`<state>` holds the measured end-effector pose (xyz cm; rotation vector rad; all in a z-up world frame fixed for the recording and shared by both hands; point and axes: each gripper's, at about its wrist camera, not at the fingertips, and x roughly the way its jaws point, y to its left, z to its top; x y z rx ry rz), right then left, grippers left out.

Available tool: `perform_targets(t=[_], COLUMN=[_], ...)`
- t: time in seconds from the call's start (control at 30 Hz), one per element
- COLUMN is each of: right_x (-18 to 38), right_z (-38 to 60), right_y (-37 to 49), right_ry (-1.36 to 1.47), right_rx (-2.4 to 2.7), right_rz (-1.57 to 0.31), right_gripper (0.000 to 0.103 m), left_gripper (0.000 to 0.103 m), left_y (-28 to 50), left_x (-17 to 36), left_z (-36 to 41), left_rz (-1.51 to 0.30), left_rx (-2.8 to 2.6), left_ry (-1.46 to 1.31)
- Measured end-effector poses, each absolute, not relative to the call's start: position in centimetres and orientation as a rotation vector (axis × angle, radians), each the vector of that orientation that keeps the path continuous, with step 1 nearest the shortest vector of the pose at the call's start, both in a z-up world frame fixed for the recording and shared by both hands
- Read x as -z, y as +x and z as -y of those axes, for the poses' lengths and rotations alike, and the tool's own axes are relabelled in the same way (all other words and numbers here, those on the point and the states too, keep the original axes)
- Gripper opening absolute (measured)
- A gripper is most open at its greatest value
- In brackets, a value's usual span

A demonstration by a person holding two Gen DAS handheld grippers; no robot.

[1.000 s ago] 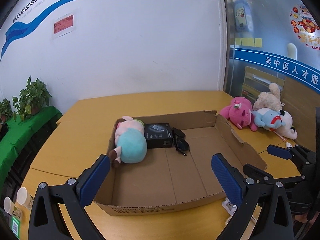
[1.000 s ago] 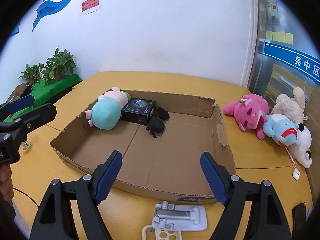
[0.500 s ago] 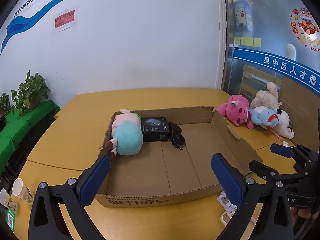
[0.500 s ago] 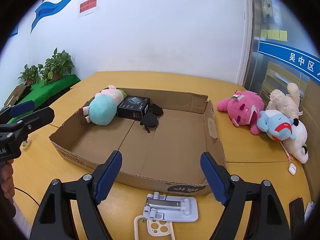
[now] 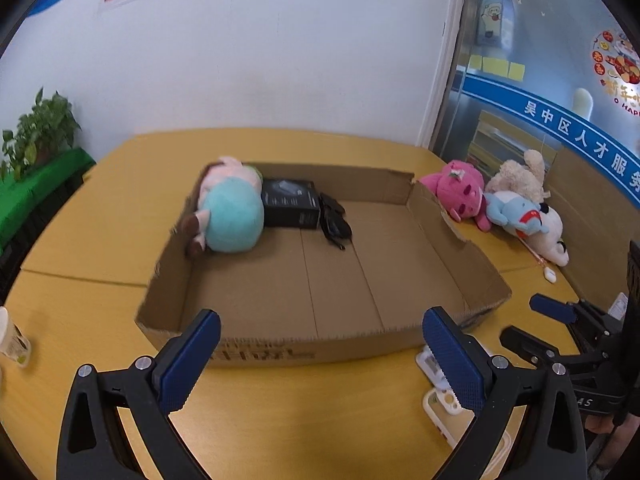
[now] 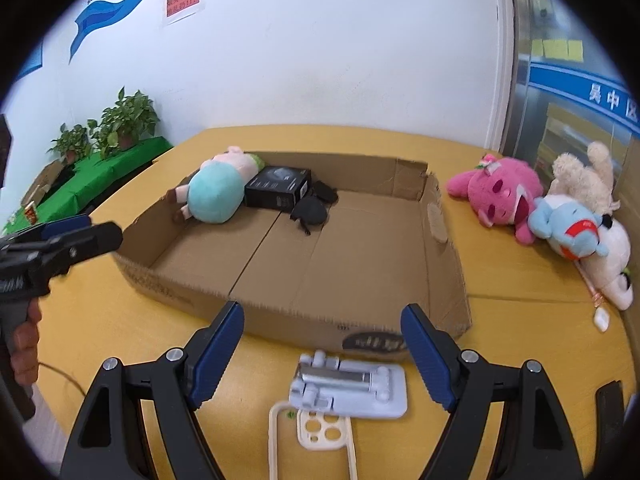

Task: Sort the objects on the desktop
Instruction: 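Raise both grippers and move toward the clear phone case on the table, then close the left gripper on the rim of the white-framed phone case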

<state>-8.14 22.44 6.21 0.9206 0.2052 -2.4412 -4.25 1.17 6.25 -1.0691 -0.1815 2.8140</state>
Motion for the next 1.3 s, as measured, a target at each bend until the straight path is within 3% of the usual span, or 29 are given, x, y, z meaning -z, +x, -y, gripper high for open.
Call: perform_targets(t=[0.3,0.77,1.0,1.2,1.23,1.3], right_x=[2.6,5.6,5.8,4.5,4.4,4.5], right_z=[-28.8,-18.3,-16.0,-18.3,-18.1,-17.5], right_y=[-3.7,-1.9,-2.8,-4.9,-5.1,-5.4], right_ry=[1.252,1.207,1.184,1.190,1.184,1.174], right_rx=[2.164,2.067,2.070,2.118,2.113,2.102], right_rz=[-0.212,-0.270,-0.243,-0.137,-0.135,-0.153], right_gripper=[0.081,0.084,0.078,0.076,0.072,0.049], left_gripper=[0.102,0.096,0.072,0.068,0.064,0.060], left_y=[-2.8,-2.1,-1.4,-2.7,-2.9,-3.3], left_x=[1.8,5.6,6.2,6.3,6.4,6.9], left_z=[-2.8,-2.3,0.2,2.5,2.9,4.0], left_rz=[0.229,0.374,0.357,0.409,0.420,0.453], left_rx=[-2.560,-2.436,-2.476,-2.512,-2.521,-2.530], left_ry=[-1.308,-1.422,-1.426,-1.409,-1.422,-1.466])
